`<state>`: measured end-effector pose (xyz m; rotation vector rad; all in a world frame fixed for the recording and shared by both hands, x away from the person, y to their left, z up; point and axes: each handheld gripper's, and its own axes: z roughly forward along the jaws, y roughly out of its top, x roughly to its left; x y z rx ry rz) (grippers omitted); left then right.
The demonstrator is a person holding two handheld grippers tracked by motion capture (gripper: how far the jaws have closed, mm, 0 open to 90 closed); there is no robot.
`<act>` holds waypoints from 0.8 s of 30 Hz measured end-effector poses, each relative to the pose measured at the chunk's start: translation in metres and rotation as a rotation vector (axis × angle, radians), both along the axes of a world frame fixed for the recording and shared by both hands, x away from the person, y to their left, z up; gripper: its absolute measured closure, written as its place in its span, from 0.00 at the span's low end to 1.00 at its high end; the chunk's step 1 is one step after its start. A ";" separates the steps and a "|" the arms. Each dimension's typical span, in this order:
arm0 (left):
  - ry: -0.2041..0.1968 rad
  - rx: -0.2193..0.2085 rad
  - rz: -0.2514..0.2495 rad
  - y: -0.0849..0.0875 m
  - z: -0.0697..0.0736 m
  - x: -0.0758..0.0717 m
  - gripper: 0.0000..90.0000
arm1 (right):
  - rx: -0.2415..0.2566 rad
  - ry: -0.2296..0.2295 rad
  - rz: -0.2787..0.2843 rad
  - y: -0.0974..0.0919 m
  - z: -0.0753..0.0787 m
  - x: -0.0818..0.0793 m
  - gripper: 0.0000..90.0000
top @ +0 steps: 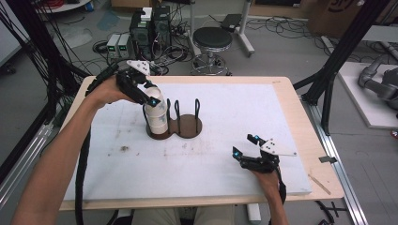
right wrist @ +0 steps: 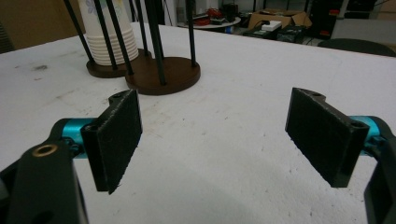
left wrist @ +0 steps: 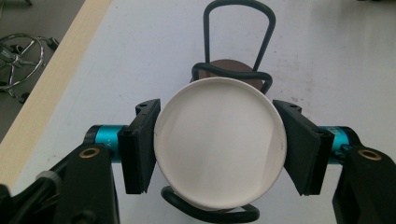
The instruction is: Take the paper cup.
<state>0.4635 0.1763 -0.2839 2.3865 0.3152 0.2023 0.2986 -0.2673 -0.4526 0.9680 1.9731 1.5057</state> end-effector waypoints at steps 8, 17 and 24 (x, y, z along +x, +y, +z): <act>-0.016 0.005 -0.013 0.000 0.020 -0.003 0.40 | 0.004 -0.002 -0.003 0.000 0.000 0.000 0.21; -0.049 -0.006 -0.007 -0.002 0.041 -0.007 0.40 | 0.005 -0.002 -0.003 0.000 0.000 0.000 0.21; -0.050 -0.045 -0.016 0.000 0.047 -0.011 0.40 | 0.007 0.002 -0.002 0.000 0.000 0.000 0.21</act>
